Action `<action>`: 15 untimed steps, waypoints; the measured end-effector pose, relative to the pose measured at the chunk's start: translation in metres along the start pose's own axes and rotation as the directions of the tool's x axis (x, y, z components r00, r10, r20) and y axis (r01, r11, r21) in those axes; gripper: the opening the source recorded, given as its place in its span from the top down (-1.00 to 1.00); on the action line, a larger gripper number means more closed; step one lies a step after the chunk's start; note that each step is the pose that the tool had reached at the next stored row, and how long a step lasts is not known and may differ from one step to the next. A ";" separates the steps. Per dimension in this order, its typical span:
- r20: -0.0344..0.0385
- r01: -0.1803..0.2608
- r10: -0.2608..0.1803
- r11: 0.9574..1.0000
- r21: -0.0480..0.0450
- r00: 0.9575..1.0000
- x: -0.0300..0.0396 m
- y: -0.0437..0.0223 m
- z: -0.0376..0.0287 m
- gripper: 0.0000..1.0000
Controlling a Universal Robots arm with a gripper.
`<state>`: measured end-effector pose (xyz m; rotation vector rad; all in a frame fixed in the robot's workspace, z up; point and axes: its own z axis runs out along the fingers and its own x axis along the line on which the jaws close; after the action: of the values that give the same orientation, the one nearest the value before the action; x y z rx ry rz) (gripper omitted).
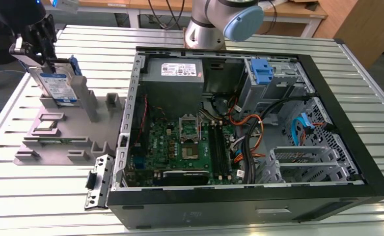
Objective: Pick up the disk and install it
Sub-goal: 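Pick up the disk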
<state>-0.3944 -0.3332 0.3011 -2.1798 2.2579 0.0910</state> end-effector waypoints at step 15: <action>0.000 0.000 0.000 1.000 0.000 1.000 0.0000 0.0000 0.0010 0.30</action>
<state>-0.3944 -0.3332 0.3001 -2.1799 2.2580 0.0911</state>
